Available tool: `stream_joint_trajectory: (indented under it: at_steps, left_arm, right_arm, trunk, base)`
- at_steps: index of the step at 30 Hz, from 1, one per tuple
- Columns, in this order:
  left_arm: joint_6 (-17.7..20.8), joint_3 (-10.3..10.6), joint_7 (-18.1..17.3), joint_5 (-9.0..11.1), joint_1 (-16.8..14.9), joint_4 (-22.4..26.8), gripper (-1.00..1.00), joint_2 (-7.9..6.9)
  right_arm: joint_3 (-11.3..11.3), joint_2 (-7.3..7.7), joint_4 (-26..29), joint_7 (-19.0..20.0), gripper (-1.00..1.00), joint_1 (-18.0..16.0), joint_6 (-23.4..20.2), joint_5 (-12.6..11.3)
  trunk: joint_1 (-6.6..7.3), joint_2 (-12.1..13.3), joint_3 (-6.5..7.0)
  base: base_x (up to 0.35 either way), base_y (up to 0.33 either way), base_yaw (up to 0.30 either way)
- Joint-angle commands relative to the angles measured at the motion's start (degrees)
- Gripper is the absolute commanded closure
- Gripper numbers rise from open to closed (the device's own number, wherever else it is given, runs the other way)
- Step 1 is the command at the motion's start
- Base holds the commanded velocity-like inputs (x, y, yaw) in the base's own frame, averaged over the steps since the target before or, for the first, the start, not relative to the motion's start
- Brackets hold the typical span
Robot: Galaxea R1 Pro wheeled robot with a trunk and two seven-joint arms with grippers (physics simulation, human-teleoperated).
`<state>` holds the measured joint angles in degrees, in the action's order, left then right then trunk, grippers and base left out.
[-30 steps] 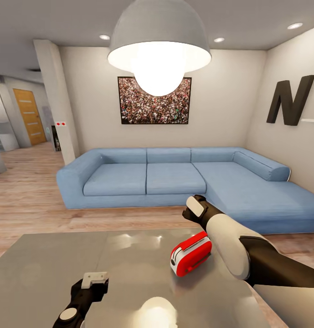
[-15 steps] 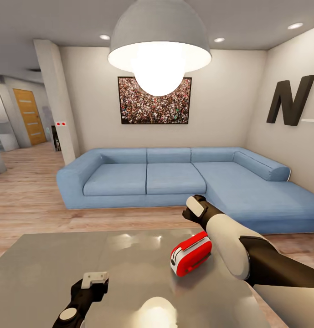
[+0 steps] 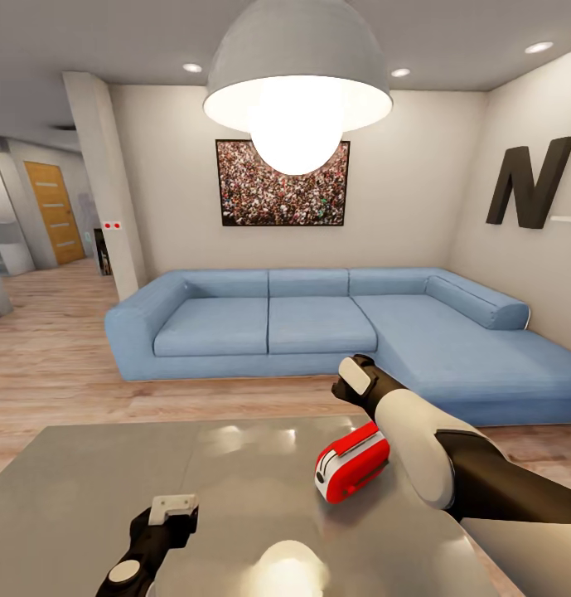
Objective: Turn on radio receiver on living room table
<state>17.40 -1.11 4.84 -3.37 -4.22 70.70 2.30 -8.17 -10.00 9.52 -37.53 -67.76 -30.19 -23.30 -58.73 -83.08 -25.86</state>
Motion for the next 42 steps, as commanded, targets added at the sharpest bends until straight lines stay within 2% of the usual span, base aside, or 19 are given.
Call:
stream_joint_trajectory:
  at_steps: [1,17,42]
  left_arm:
    - [0.0,0.0,0.0,0.0,0.0,0.0,-1.0,-0.04]
    - [-0.1,0.0,0.0,-0.1,0.0,-0.1,-1.0,-0.07]
    - [0.0,-0.2,0.4,0.0,0.0,1.1,-1.0,-0.39]
  right_arm:
    - [0.0,0.0,0.0,0.0,-1.0,0.0,0.0,0.0]
    - [0.1,0.0,0.1,0.0,-1.0,0.0,0.0,0.2]
    - [0.1,0.0,0.1,0.0,-1.0,0.0,0.0,0.2]
  trunk:
    - [0.0,0.0,0.0]
    - [0.0,0.0,-0.1]
    - [0.0,0.0,-2.32]
  base:
    - [0.0,0.0,0.0]
    - [0.0,0.0,0.0]
    - [0.0,0.0,0.0]
